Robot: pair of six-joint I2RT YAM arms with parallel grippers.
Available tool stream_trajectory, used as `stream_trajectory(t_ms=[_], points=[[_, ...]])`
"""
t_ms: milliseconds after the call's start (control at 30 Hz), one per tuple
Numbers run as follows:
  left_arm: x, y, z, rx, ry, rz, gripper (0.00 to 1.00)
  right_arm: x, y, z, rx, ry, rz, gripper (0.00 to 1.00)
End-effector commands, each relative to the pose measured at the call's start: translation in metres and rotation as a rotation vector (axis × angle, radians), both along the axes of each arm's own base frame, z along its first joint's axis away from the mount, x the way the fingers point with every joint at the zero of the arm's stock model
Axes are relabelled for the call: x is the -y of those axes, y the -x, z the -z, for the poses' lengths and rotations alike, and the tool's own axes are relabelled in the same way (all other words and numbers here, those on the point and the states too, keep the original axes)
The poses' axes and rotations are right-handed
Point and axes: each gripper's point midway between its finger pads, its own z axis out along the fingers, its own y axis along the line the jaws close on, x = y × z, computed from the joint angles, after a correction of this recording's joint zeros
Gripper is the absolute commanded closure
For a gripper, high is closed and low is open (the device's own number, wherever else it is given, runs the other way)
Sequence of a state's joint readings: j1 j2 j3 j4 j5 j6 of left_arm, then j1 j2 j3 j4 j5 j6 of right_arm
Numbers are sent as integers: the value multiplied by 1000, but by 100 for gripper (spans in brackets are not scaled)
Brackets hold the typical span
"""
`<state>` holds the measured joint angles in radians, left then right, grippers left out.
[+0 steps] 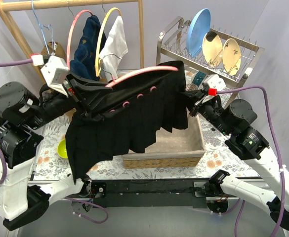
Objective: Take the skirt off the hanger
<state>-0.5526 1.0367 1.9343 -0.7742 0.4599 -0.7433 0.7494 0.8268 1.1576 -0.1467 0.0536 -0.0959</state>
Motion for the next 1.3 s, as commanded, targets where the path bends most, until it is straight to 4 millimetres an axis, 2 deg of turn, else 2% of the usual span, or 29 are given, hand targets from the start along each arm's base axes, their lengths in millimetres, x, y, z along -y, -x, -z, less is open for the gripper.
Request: stream_trajectory(t_ms=[0,67,167,267,300,333,433,467,500,567,600,633,667,700,733,767,800,833,867,900,967,1000,1033,1100,1167,1233,1267], points=[[-61,5,-82,218,312,-274,100,28,-25,4,-64,-100,222,99],[-69,10,-95,240,362,-294,100,23,-26,7,-85,-107,205,99],[-61,6,-101,220,377,-265,100,8,-22,14,-125,-134,131,99],[-62,11,-111,245,454,-235,100,-10,-13,33,-191,-143,31,99],[-57,3,-104,229,464,-237,100,-13,-8,36,-198,-151,2,99],[-58,6,-111,259,497,-225,100,-24,-2,54,-230,-135,-61,99],[-47,-7,-113,247,495,-206,100,-44,26,57,-217,-146,-252,99],[-43,-10,-113,245,489,-200,100,-46,29,62,-226,-143,-274,99],[-36,-21,-110,229,478,-197,100,-43,33,62,-227,-145,-279,99],[-33,-27,-114,223,501,-193,100,-34,27,62,-241,-161,-213,99],[-32,-29,-115,221,516,-194,100,-26,26,56,-236,-194,-176,99],[-38,-22,-128,265,575,-186,100,-16,17,66,-269,-197,-88,99],[-34,-31,-119,248,594,-185,100,-11,14,67,-270,-209,-57,99],[-35,-29,-121,237,645,-166,100,-9,14,75,-281,-209,-44,99],[-42,-18,-133,285,713,-140,100,-9,14,78,-285,-209,-50,99],[-37,-25,-125,273,724,-127,100,-12,16,81,-294,-203,-64,99],[-36,-24,-128,278,742,-109,100,-13,16,89,-309,-189,-66,99],[-33,-24,-132,266,752,-94,100,-22,25,93,-318,-167,-139,99],[-21,-41,-127,235,725,-91,100,-24,27,97,-328,-159,-154,99],[-24,-33,-142,255,738,-78,100,-26,29,102,-339,-148,-165,99],[-15,-44,-142,232,727,-68,100,-28,29,119,-363,-95,-172,99],[-15,-44,-144,241,732,-64,100,-27,26,130,-382,-70,-148,99],[-16,-42,-148,250,750,-57,100,-17,15,142,-404,-51,-62,99],[-19,-46,-151,248,769,-79,100,-6,10,153,-429,-39,10,99],[-21,-50,-150,252,760,-108,100,1,9,148,-429,-75,49,99],[-26,-55,-148,247,753,-153,100,6,11,134,-409,-105,60,99],[-28,-58,-145,258,734,-182,100,9,11,118,-388,-129,65,99]])
